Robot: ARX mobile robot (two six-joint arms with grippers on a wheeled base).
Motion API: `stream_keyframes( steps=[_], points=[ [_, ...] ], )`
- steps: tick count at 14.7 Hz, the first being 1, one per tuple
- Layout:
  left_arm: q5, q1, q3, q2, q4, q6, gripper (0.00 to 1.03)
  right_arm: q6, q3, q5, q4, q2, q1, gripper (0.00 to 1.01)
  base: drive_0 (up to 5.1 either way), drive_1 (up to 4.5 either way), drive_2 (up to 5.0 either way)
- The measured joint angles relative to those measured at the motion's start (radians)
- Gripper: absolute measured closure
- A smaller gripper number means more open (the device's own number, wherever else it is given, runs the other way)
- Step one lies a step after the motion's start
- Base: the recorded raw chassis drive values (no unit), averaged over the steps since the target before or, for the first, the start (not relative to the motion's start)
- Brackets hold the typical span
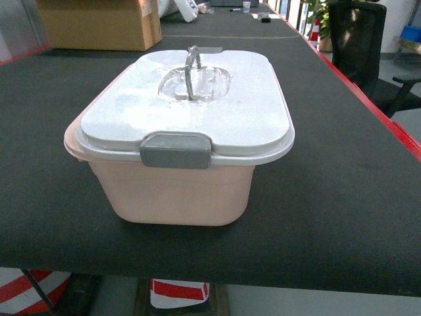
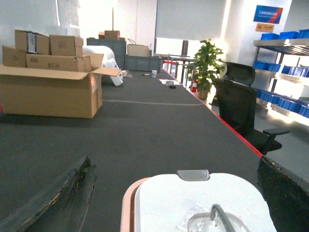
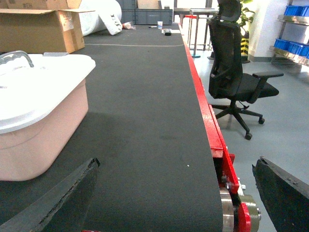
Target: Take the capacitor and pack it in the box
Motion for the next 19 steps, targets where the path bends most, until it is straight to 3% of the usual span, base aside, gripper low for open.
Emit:
stream_keyframes(
  steps=[3,4,5,8,9,10,11,18,19],
  points=[
    [0.058,0.101,-0.304,-0.228,0.010,0.027,0.06,0.000,0.000,0.000,0.000,0.000,0.000,0.03,0.0,0.00,0.0],
    [-0.011,0.127,-0.378,-0.312,-0.126,0.042,0.18,0.000,0.000,0.000,0.000,0.000,0.000,0.03,0.0,0.00,0.0],
    [-0.013,0.159,-0.483,-0.398,-0.124,0.047,0.33,0.000,0.000,0.000,-0.001,0.000,0.000,0.03,0.0,0.00,0.0],
    [0.019,0.181,-0.613,-0.515,-0.109,0.047,0.70,0.000,0.000,0.000,-0.001,0.000,0.000,0.03,0.0,0.00,0.0],
    [0.080,0.238,-0.657,-0.561,-0.119,0.048,0.84,0.000,0.000,0.000,0.000,0.000,0.000,0.03,0.0,0.00,0.0],
    [0.074,0.256,-0.681,-0.601,-0.125,0.047,0.97,0.000,0.000,0.000,0.000,0.000,0.000,0.03,0.0,0.00,0.0],
    [0.083,0.253,-0.702,-0.643,-0.138,0.048,1.01,0.000,0.000,0.000,0.000,0.000,0.000,0.03,0.0,0.00,0.0],
    [0.087,0.250,-0.810,-0.912,-0.308,0.050,1.01,0.000,0.000,0.000,0.000,0.000,0.000,0.03,0.0,0.00,0.0],
    [0.086,0.250,-0.845,-0.924,-0.259,0.050,1.01,0.000,0.000,0.000,0.000,0.000,0.000,0.03,0.0,0.00,0.0]
  ],
)
